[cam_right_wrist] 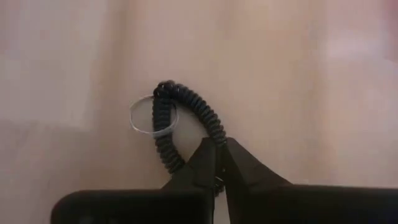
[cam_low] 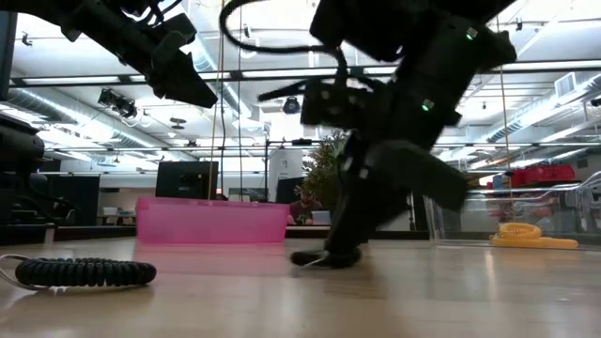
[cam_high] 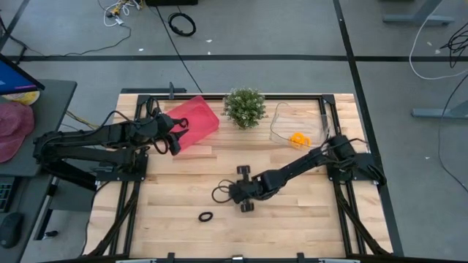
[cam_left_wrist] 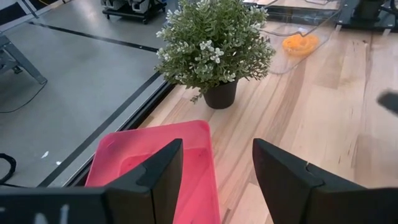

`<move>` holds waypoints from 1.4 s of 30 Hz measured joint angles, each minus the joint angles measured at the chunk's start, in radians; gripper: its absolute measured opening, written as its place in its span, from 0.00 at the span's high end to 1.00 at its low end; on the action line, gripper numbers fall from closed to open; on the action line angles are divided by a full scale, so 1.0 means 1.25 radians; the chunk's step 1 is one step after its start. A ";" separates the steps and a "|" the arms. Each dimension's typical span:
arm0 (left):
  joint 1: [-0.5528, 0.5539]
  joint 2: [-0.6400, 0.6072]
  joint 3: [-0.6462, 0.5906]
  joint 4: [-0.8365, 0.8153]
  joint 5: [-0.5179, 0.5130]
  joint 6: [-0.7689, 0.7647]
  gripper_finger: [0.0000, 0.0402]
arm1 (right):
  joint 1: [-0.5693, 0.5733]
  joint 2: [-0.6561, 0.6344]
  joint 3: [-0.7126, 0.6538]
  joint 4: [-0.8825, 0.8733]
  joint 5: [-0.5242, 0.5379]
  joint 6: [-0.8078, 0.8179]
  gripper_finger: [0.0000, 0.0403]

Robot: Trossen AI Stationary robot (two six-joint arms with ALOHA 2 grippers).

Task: Sort spring keychains
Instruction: Put the right black spring keychain into the red bin

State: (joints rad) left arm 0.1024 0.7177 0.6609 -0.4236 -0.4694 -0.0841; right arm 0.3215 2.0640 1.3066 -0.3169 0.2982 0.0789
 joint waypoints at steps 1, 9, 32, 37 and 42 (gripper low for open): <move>0.000 0.000 0.000 0.000 0.000 0.000 0.51 | 0.000 -0.016 -0.001 -0.006 0.032 -0.013 0.98; 0.000 0.001 0.000 0.003 0.000 -0.007 0.51 | 0.002 -0.196 0.003 0.049 0.444 -0.156 0.99; -0.149 0.063 0.000 0.349 0.288 0.038 0.51 | 0.006 -0.168 0.006 0.626 0.637 -0.811 0.99; -0.162 0.124 0.000 0.387 0.241 0.057 0.51 | 0.006 -0.162 0.006 0.644 0.635 -0.832 0.99; -0.162 0.177 -0.001 0.444 0.226 0.065 0.51 | 0.006 -0.162 0.006 0.645 0.634 -0.839 0.99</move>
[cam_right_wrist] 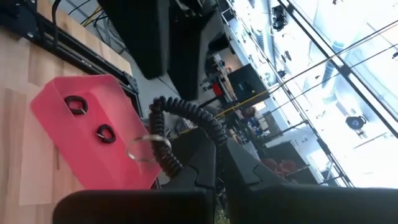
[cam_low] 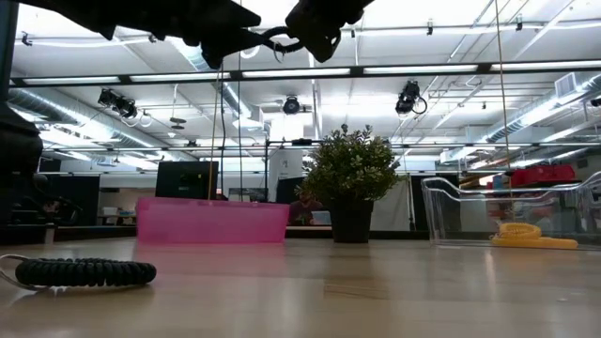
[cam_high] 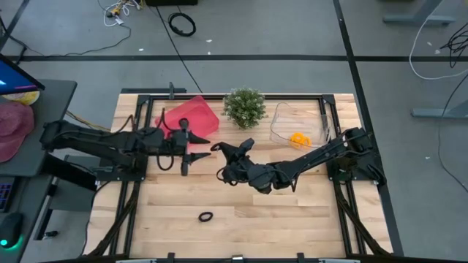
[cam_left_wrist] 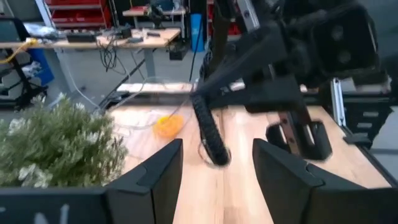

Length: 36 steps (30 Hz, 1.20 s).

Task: Sort spring keychains
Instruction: Put the right black spring keychain into the red bin

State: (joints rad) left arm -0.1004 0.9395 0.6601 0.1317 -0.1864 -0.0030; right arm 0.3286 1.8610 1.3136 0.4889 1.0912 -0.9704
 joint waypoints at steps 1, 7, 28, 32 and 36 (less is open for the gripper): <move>-0.001 0.009 0.000 0.016 0.000 0.000 0.51 | 0.000 0.000 0.000 -0.001 0.000 0.001 0.99; -0.004 0.048 0.000 0.056 -0.003 0.000 0.51 | 0.003 0.000 0.000 0.000 -0.009 0.007 0.99; -0.008 0.083 0.000 0.056 -0.059 0.040 0.95 | 0.004 0.000 0.000 0.002 -0.030 0.015 0.89; -0.008 0.083 0.000 0.049 -0.062 0.051 0.95 | 0.004 0.000 0.000 0.003 -0.021 0.058 0.83; -0.008 0.080 0.000 0.032 -0.100 0.063 0.95 | 0.004 -0.001 0.001 0.010 -0.003 0.053 0.77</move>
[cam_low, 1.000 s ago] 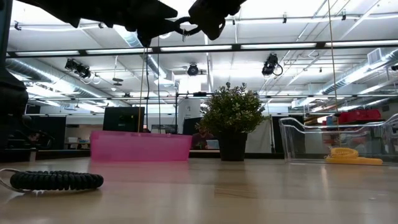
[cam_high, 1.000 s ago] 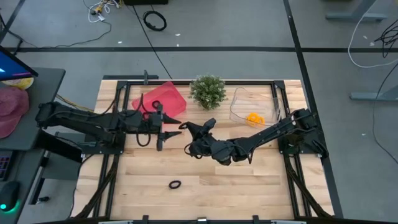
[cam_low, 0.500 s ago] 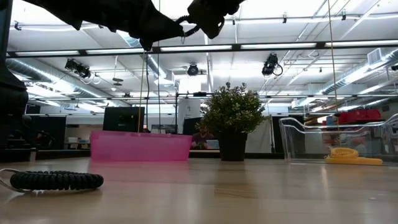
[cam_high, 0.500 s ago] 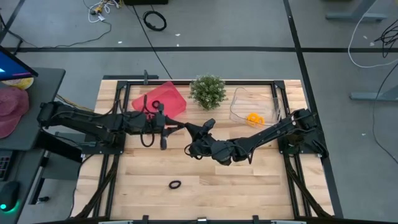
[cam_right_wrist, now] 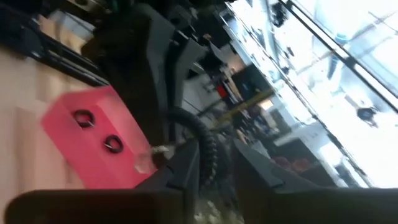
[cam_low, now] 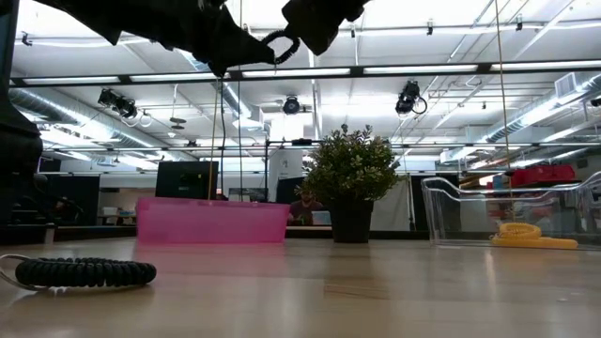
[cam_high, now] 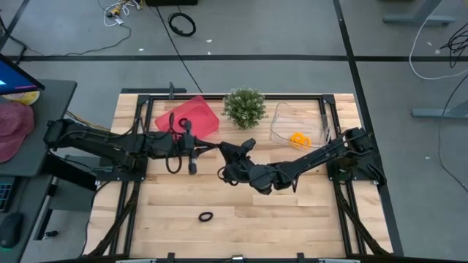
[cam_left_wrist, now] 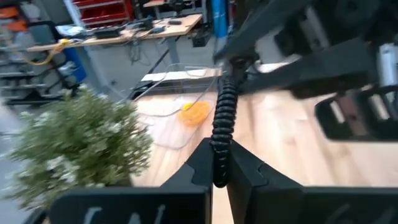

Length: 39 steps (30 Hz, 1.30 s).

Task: Sort spring keychains
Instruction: Put the right black spring keychain into the red bin

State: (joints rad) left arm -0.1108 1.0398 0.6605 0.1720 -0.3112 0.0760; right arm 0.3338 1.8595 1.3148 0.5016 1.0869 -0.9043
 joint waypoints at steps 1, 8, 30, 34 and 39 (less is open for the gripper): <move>0.001 0.000 0.000 -0.007 -0.014 0.009 0.95 | 0.002 0.000 0.000 0.005 0.019 -0.013 0.74; 0.002 -0.007 0.001 -0.097 -0.224 0.072 0.95 | 0.007 -0.001 0.000 0.031 0.123 -0.066 0.58; 0.244 -0.007 0.001 -0.429 -0.355 -0.075 0.95 | 0.001 -0.001 0.000 0.023 0.130 -0.059 0.54; 0.284 -0.007 0.001 -0.460 -0.339 -0.089 0.94 | 0.001 -0.001 0.000 0.023 0.130 -0.059 0.54; 0.314 -0.007 0.000 -0.498 -0.339 -0.116 0.89 | 0.001 -0.001 0.000 0.023 0.130 -0.059 0.54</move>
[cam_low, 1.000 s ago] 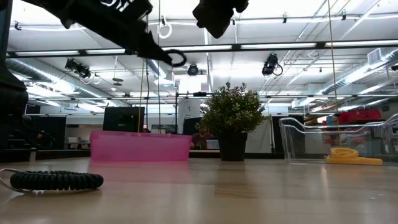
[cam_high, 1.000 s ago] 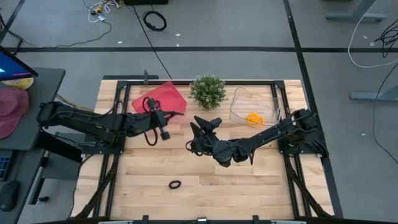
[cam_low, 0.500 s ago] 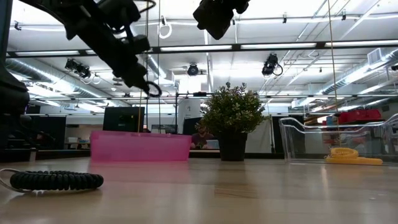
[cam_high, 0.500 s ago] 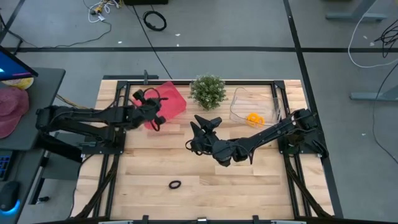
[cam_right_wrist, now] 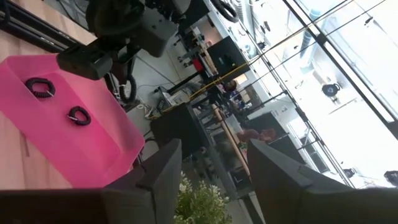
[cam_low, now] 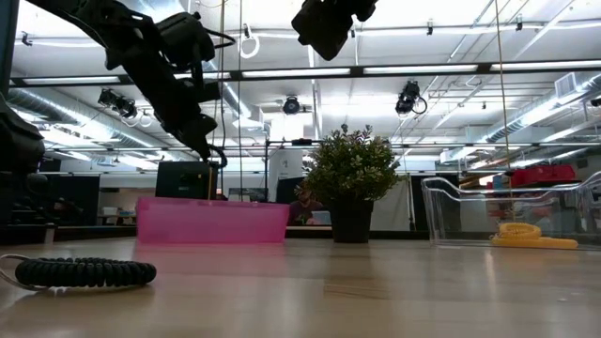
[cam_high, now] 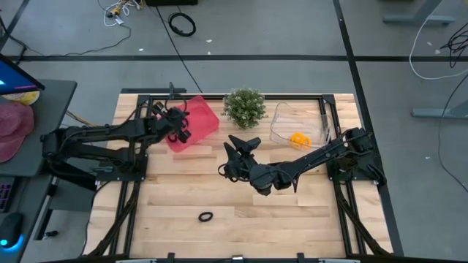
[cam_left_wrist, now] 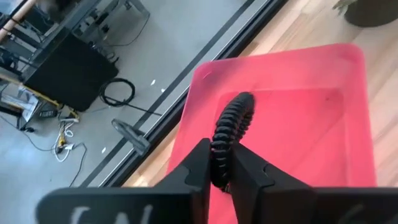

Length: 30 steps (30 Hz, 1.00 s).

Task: Sort spring keychains
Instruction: Put the right black spring keychain into the red bin, then put the black spring keychain into the red bin

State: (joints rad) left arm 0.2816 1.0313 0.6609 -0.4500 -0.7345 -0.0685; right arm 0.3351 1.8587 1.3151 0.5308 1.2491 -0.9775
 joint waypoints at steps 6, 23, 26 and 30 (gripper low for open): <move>0.008 0.000 0.000 -0.016 0.000 -0.005 0.76 | 0.000 0.000 0.000 0.000 0.000 0.000 0.54; 0.004 0.000 0.000 -0.019 0.060 0.001 0.64 | -0.002 0.000 0.000 -0.027 -0.080 0.105 0.54; -0.005 -0.007 0.000 0.005 0.118 0.008 0.64 | -0.003 0.000 0.000 -0.045 -0.129 0.138 0.54; -0.019 -0.044 -0.001 0.040 0.195 0.041 0.64 | -0.005 -0.002 0.000 -0.072 -0.221 0.214 0.54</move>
State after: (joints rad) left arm 0.2583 0.9762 0.6601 -0.3996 -0.4910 -0.0178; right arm 0.3292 1.8567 1.3151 0.4411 0.9735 -0.7099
